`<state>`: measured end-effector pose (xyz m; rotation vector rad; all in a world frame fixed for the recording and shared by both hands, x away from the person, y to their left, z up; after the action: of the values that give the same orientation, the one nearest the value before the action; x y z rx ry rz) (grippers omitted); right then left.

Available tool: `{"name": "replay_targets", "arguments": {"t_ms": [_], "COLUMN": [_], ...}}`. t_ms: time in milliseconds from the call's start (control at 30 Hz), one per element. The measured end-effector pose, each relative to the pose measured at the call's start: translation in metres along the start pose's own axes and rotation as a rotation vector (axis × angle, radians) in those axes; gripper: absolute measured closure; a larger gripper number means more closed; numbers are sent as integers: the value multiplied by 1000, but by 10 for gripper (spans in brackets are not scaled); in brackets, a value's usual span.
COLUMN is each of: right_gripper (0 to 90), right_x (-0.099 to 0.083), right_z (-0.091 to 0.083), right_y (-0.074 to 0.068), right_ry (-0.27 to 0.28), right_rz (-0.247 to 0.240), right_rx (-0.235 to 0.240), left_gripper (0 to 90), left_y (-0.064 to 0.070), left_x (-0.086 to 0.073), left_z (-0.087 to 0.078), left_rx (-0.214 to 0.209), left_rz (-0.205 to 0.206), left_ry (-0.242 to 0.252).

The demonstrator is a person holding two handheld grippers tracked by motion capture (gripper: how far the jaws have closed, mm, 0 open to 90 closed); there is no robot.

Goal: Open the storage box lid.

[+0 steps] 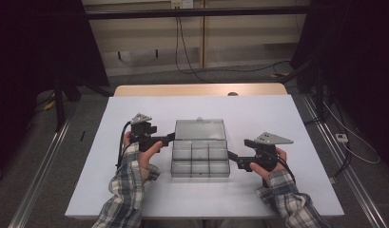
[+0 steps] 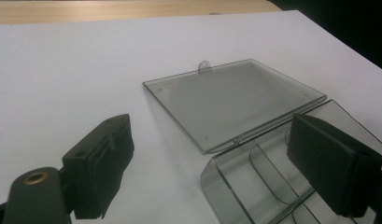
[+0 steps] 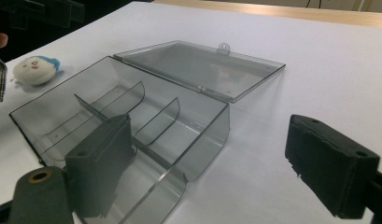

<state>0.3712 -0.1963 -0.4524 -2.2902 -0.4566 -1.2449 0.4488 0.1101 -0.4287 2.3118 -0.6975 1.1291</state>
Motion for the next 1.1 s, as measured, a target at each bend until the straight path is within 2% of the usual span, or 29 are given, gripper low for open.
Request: {"name": "replay_targets", "arguments": {"t_ms": [67,133,367,533,867,1100], "right_gripper": [146,147,126,124,97,82], "right_x": [-1,-1,-7,-12,-20,-25], "right_z": [-4,-7,-17,-23,-35,-37], "right_y": [1,2,10,13,19,18], "right_ry": [4,11,10,1,-1,-15], "right_rz": [-3,-2,-3,-21,-29,-66], "right_rx": [0,0,-1,9,18,28], "left_gripper": [138,138,132,129,110,97], "left_y": [1,1,-7,-12,-17,-23], "left_x": [0,-1,-7,-15,-30,-38], "left_z": [-4,-8,-22,-30,-42,-51], "left_rx": [-11,-1,15,29,26,27], "left_rz": [-4,9,9,11,18,19], "left_ry": [4,5,19,9,-11,-16]}}
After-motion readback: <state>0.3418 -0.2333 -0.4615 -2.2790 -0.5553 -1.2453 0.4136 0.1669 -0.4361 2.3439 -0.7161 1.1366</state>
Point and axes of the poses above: each handheld gripper's, and its own axes: z roughly forward along the jaws, x roughly out of its top, y roughly to its right, the point moved 6 cm from there along z, roughly forward along the jaws, and after that the axes turned 4 degrees about z, right-handed, at the moved point
